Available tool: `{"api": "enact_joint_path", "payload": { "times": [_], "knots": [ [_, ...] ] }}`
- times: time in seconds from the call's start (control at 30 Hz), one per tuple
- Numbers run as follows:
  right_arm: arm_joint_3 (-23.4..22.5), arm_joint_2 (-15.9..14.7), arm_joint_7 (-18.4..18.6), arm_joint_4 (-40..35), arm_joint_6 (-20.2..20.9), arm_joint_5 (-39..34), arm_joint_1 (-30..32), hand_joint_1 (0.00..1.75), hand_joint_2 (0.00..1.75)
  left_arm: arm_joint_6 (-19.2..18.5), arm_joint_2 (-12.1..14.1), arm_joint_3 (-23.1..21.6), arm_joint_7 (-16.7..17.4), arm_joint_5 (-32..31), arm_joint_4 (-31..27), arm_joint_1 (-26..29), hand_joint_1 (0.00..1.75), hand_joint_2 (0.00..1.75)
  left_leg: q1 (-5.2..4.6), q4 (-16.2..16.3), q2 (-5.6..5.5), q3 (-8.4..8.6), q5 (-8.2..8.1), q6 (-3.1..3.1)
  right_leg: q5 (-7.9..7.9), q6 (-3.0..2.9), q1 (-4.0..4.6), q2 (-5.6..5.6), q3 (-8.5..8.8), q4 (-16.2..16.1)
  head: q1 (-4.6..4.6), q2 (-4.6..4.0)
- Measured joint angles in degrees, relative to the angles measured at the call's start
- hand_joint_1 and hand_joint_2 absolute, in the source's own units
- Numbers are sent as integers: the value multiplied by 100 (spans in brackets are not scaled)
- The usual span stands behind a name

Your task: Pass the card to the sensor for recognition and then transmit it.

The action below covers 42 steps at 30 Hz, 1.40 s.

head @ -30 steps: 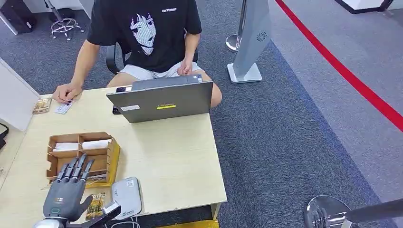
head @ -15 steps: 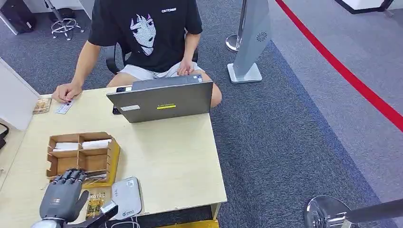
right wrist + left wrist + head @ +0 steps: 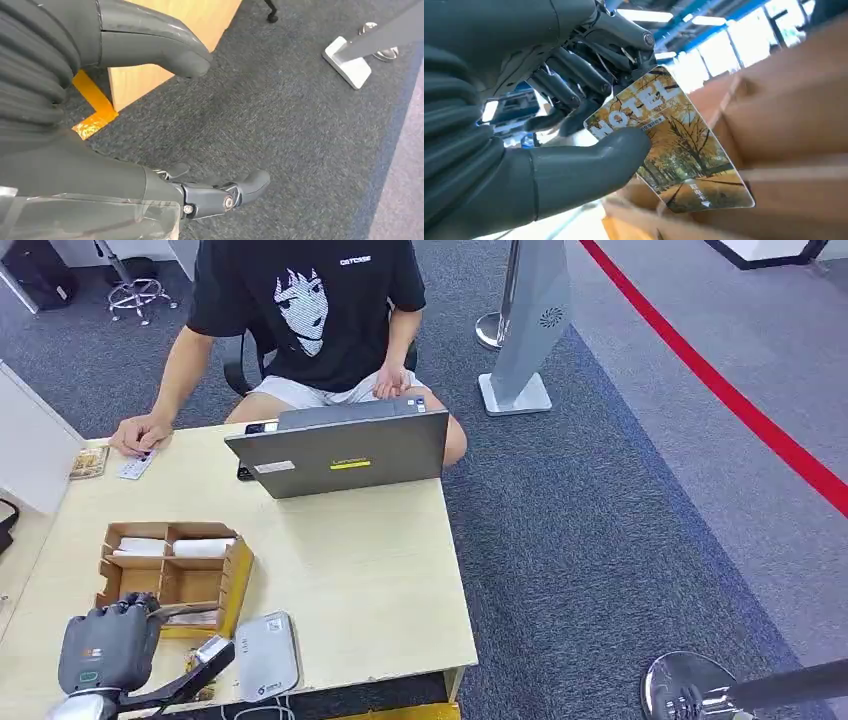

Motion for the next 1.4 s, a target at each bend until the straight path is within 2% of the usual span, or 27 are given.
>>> {"api": "enact_joint_path", "payload": {
  "times": [0.1,0.2,0.37,0.47,0.67,0.93,1.1,1.13,1.17,1.27,1.4],
  "knots": [
    [118,0,18,-59,-22,-57,47,0,175,91,42,74,-9,0,-107,-279,175,175,1,0,-1,0,4,0,2,-1,1,-1,2,0,4,-2],
    [157,-2,24,-59,-9,-44,41,0,175,78,79,142,-188,0,-227,-626,175,175,1,0,-1,1,8,2,6,2,1,-1,3,1,0,0],
    [207,-2,41,-54,98,155,25,0,175,-179,26,302,-603,24,-461,-1347,175,175,1,1,-2,0,11,2,9,0,0,-1,3,3,0,-2],
    [247,-4,44,-46,138,247,8,0,175,-487,-64,411,-710,209,-555,-1837,175,175,0,2,-3,0,11,2,10,0,0,-2,5,3,0,0],
    [343,-6,83,-22,227,398,-31,0,175,-1217,-181,736,-468,319,-311,-2766,175,175,1,2,-4,0,11,2,10,-1,1,-2,4,6,2,0],
    [437,-13,122,-17,300,444,-48,0,175,-1377,-225,907,-369,266,94,-3229,175,175,0,2,-2,-1,11,2,9,-1,0,0,2,9,0,0],
    [568,-17,262,-26,311,444,-77,0,175,-1497,-280,911,-232,87,561,-3569,175,175,0,2,-3,-1,12,2,10,-1,0,-1,3,9,0,0],
    [590,-17,282,-26,295,439,-81,0,175,-1493,-300,911,-212,65,641,-3647,113,175,0,2,-3,-1,13,2,10,-1,0,-1,3,9,2,0],
    [623,-17,302,-28,286,439,-85,0,175,-1489,-317,911,-170,33,715,-3705,0,175,0,2,-3,-1,15,3,11,0,0,0,4,9,2,0],
    [684,-22,319,-41,280,422,-90,0,175,-1447,-365,929,-85,115,778,-3761,0,175,-1,3,2,-1,15,3,12,1,0,3,3,9,4,0],
    [712,-24,319,-41,280,418,-94,0,175,-1336,-562,1218,-197,1059,769,-3753,0,175,-1,3,-1,-3,14,3,11,0,-1,2,2,9,0,0]
  ]
}}
